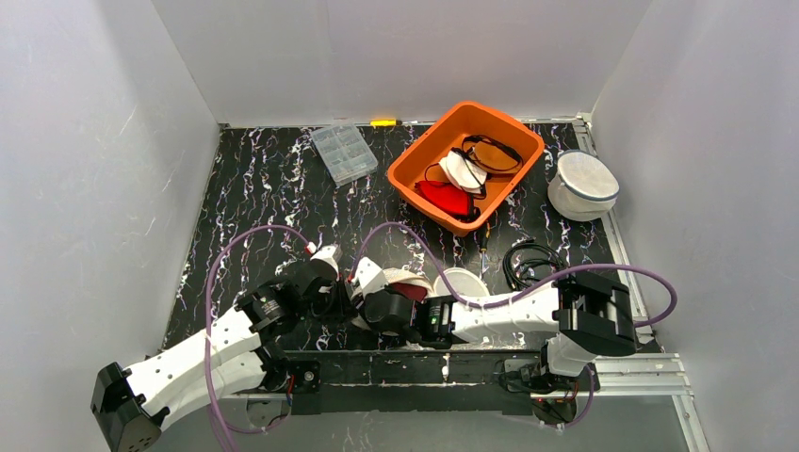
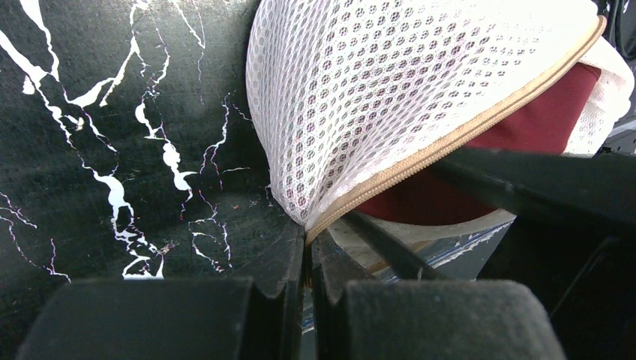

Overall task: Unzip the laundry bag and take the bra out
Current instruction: Pick up the bra from the laundry bag.

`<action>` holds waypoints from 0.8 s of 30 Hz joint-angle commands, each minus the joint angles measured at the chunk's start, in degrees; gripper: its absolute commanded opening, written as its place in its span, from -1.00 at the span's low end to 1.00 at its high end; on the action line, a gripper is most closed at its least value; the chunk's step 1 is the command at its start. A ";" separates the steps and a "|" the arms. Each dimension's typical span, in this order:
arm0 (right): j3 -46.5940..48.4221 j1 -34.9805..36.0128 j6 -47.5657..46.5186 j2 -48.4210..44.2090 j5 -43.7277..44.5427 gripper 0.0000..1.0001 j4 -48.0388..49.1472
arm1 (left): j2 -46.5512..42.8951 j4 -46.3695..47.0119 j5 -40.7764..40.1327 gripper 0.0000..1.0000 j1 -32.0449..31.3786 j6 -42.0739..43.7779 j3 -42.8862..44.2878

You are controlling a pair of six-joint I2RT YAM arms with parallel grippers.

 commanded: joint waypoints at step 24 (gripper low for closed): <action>-10.20 0.07 5.68 -29.21 8.80 -0.97 -9.64 | 1.69 -1.82 -2.82 -1.00 -0.20 0.72 2.10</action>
